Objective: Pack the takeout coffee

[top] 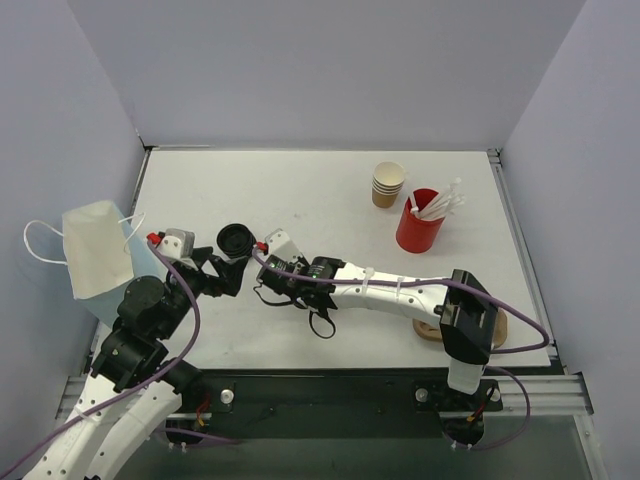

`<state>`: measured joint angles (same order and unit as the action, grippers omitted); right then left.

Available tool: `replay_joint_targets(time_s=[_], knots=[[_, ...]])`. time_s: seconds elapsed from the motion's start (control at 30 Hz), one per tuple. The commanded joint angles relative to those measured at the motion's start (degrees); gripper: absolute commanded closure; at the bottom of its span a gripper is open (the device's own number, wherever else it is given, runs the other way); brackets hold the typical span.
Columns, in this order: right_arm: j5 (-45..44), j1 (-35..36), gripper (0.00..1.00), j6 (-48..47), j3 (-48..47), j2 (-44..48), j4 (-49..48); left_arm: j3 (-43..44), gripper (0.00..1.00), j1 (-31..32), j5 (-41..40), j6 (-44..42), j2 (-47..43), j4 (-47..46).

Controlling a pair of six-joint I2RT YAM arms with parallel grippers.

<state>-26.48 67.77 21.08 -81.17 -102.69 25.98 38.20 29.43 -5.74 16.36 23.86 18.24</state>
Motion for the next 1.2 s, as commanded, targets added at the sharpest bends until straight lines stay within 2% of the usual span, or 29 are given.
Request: replay_joint_targets(time_s=[0.0, 0.3, 0.5, 0.67, 0.83, 1.03, 1.17], knots=[[-3.5, 0.3, 0.89, 1.3, 0.7, -0.6, 0.0, 0.5, 0.04, -0.3, -0.3, 0.5, -0.4, -1.0], [-1.3, 0.9, 0.78, 1.3, 1.9, 4.2, 0.1, 2.2, 0.04, 0.4, -2.0, -0.6, 0.9, 1.4], [3.0, 1.4, 0.73, 2.5, 7.2, 16.0, 0.0, 4.6, 0.04, 0.6, -4.1, -1.3, 5.4, 2.4], [3.4, 2.9, 0.7, 5.4, 15.0, 28.5, -1.4, 10.6, 0.06, 0.6, -5.9, -3.3, 17.0, 6.8], [2.3, 5.4, 0.68, 7.4, 20.3, 38.1, -2.4, 16.1, 0.07, 0.5, -11.5, -3.6, 27.4, 11.4], [-1.2, 7.1, 0.67, 8.4, 24.7, 45.1, -3.2, 21.0, 0.08, -1.0, -13.2, -6.1, 39.6, 11.0], [-2.7, 7.8, 0.67, 8.4, 26.4, 47.1, -3.5, 23.5, 0.16, -3.8, -9.0, -6.5, 47.8, 9.8]])
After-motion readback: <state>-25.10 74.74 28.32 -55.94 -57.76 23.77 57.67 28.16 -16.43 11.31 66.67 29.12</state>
